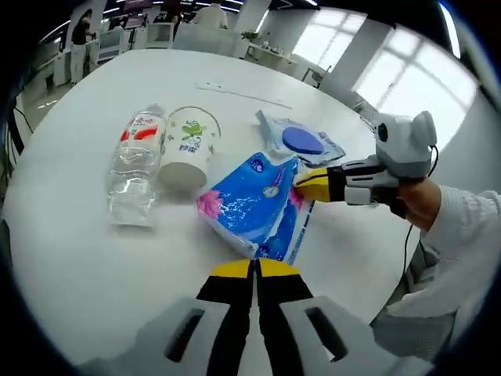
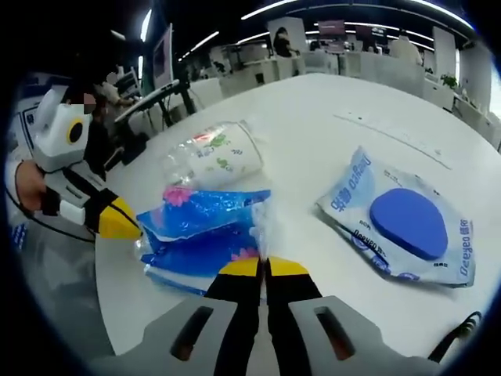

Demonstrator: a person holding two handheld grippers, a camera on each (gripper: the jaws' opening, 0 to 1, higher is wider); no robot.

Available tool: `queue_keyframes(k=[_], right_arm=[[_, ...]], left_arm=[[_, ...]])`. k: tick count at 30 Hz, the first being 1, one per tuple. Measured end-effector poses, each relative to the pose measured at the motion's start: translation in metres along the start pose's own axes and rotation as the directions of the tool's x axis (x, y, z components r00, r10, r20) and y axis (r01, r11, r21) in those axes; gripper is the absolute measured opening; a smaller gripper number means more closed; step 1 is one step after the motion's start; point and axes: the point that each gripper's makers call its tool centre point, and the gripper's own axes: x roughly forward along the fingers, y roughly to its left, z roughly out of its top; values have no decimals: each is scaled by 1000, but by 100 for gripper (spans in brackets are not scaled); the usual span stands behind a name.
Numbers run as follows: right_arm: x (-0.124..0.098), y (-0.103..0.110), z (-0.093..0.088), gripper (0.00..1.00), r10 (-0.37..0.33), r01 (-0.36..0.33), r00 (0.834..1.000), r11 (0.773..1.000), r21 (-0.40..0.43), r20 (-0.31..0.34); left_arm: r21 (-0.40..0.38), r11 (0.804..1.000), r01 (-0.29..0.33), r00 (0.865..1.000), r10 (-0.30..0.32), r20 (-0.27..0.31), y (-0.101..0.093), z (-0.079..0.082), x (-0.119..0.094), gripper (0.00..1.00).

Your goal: Arrange the tabletop items into an orderly group along one side of the table until the central work area is clear of visible clutter.

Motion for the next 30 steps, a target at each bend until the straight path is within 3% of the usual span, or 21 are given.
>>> queue_keyframes(k=[17,30], right_arm=[[-37,-11,15,0,-51,49,996,998,27,76],[-78,-31,28,0,-127,118,980,991,67,151]], left_arm=[[85,994,73,997,-74,10,-23,27,-8,0],[207,965,163,986,-162,-22,-53,58,-8,0]])
